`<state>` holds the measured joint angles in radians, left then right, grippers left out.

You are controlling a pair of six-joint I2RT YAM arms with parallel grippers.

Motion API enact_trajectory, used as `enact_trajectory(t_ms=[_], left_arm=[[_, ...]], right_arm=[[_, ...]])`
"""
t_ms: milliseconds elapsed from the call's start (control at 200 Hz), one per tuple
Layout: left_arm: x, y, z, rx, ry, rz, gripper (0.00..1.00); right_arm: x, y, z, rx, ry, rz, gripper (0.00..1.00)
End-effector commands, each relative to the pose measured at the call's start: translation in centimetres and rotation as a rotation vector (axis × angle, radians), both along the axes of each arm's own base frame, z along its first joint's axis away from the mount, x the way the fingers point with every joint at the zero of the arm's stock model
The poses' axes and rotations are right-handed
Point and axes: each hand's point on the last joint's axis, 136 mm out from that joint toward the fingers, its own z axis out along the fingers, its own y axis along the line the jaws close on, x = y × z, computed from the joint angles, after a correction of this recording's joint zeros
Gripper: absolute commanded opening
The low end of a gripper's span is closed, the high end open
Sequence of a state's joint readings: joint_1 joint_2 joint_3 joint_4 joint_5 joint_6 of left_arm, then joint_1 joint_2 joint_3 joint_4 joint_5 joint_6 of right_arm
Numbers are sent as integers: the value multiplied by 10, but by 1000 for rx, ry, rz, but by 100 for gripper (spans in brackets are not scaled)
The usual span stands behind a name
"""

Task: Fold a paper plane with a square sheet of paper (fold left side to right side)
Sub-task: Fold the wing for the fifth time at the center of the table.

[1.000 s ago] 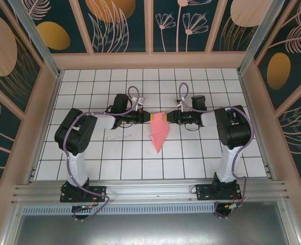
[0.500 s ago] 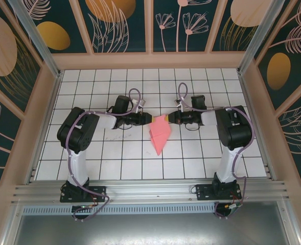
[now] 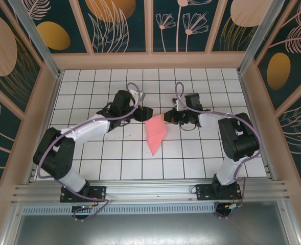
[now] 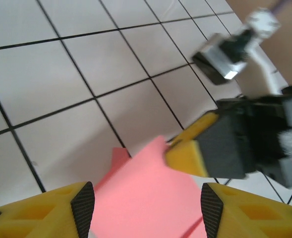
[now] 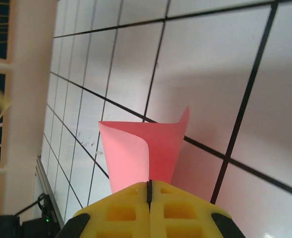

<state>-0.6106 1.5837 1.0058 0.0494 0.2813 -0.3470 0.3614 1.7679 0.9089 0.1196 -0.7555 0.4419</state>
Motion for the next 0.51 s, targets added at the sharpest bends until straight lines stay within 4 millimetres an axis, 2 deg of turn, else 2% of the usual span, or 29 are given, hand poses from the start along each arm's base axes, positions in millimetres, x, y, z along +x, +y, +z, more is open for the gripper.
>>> enact_trajectory(t_ms=[0, 115, 235, 365, 500], left_arm=[[-34, 15, -26, 176, 9, 28, 61], [-67, 4, -29, 214, 19, 15, 61], [-93, -12, -39, 253, 47, 2, 61], [-107, -23, -54, 301, 76, 17, 61], [-114, -22, -78, 401, 102, 63, 62]], right_arm=[[5, 5, 9, -38, 56, -82, 0], [7, 11, 12, -52, 81, -101, 0], [13, 12, 11, -55, 110, -132, 0], [15, 13, 10, -62, 120, -146, 0], [16, 13, 8, -66, 126, -155, 0]])
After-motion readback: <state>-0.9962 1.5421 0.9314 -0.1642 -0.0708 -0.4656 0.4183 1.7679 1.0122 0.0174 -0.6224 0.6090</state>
